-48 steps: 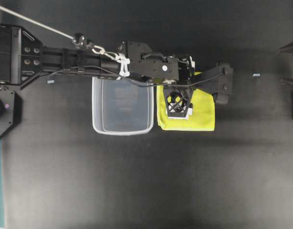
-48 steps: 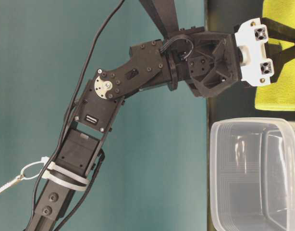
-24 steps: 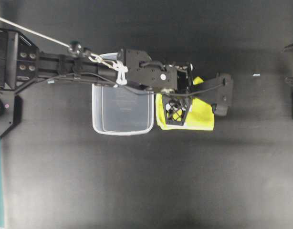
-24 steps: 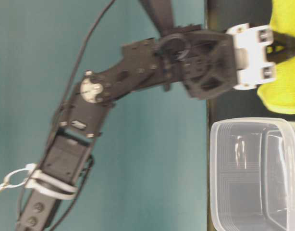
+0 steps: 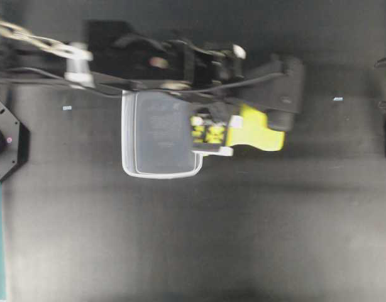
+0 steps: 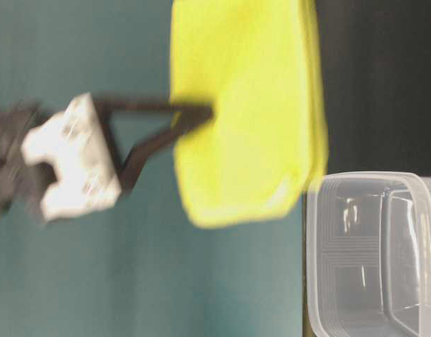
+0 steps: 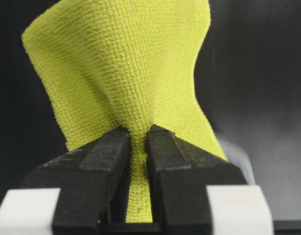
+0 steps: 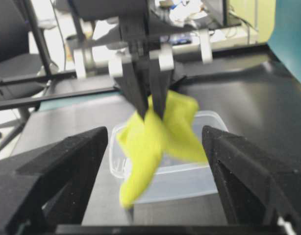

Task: Place the yellow towel into the container with the left arm.

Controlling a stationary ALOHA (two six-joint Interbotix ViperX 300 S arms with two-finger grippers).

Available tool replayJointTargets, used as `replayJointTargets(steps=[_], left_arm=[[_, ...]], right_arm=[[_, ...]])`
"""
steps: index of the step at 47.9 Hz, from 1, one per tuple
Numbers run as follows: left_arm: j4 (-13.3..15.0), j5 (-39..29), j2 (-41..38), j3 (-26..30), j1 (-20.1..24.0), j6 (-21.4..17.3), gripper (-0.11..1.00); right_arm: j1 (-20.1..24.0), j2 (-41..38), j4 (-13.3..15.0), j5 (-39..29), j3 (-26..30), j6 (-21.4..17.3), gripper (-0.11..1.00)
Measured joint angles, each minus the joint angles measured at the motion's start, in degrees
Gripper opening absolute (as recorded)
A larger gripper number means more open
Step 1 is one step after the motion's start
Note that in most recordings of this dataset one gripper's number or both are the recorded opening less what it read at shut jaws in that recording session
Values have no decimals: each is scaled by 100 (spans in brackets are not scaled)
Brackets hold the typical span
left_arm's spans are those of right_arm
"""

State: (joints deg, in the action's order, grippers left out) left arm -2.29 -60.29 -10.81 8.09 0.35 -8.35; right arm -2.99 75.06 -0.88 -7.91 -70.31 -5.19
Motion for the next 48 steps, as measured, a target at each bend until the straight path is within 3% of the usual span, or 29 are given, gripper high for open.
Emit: replayJointTargets(steps=[15,21,31,48], left_arm=[[0,9,1178,-1898,185,0,7],[0,246,1450,-2382,193,-18,7],[0,976,1600,-2751,220,-18,7],[0,1178,1538,-2979,246,0,7]], right_arm=[[9,0,0,132,-9,0,75],[9,0,0,211,-18,0,75],[0,0,0,229,-35,0,75],[0,-9,0,237,-79,0,75]])
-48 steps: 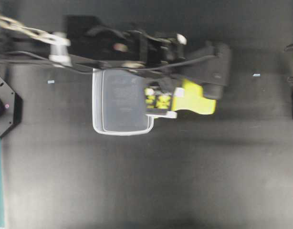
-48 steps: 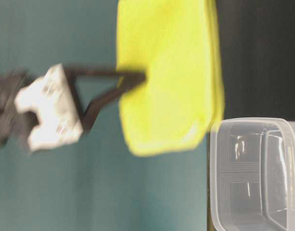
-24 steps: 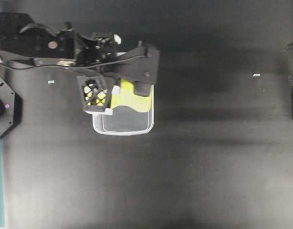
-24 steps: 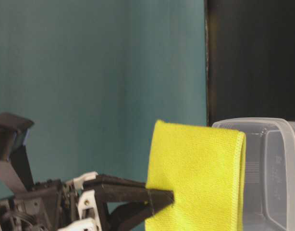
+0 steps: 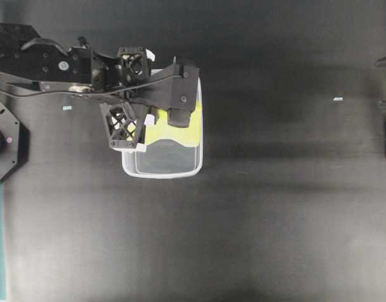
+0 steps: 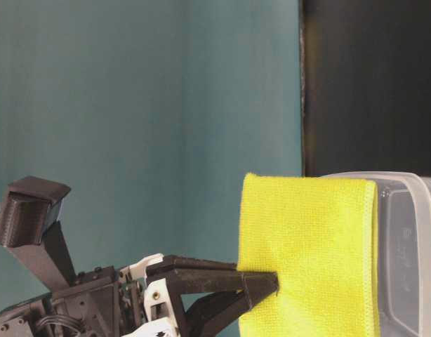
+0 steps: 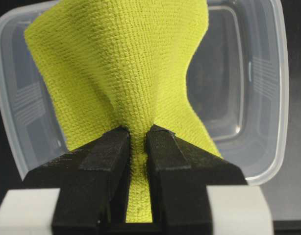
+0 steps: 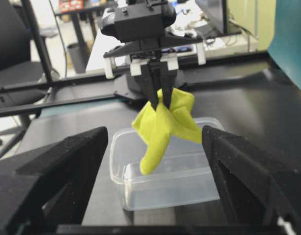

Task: Place the yellow towel into the container with the left arm.

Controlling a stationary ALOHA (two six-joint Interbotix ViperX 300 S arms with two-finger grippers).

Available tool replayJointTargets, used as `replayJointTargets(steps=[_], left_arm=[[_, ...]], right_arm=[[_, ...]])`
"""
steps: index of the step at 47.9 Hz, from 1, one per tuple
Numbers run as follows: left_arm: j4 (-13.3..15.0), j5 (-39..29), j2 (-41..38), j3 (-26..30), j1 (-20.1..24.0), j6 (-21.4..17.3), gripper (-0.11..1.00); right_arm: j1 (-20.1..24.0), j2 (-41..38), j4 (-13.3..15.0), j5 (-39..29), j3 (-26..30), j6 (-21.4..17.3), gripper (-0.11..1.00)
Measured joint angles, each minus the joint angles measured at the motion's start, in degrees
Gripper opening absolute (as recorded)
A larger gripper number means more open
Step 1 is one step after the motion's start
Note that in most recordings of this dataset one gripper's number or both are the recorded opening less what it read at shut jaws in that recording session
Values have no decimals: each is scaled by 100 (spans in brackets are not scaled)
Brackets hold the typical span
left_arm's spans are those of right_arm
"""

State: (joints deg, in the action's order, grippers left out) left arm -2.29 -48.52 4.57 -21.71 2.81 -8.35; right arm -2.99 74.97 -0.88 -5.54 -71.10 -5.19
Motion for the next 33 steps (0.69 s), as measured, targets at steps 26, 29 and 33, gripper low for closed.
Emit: replayJointTargets(steps=[26,29,33], left_arm=[[0,35,-237,-35,18,237,88],[0,26,-185,44,26,325,87],[0,53,79,167,53,475,88]], right_arm=[[-53,53,0,18,-18,0,75],[-53,88,0,18,-18,0,75],[-53,105,0,18,-35,0,75]])
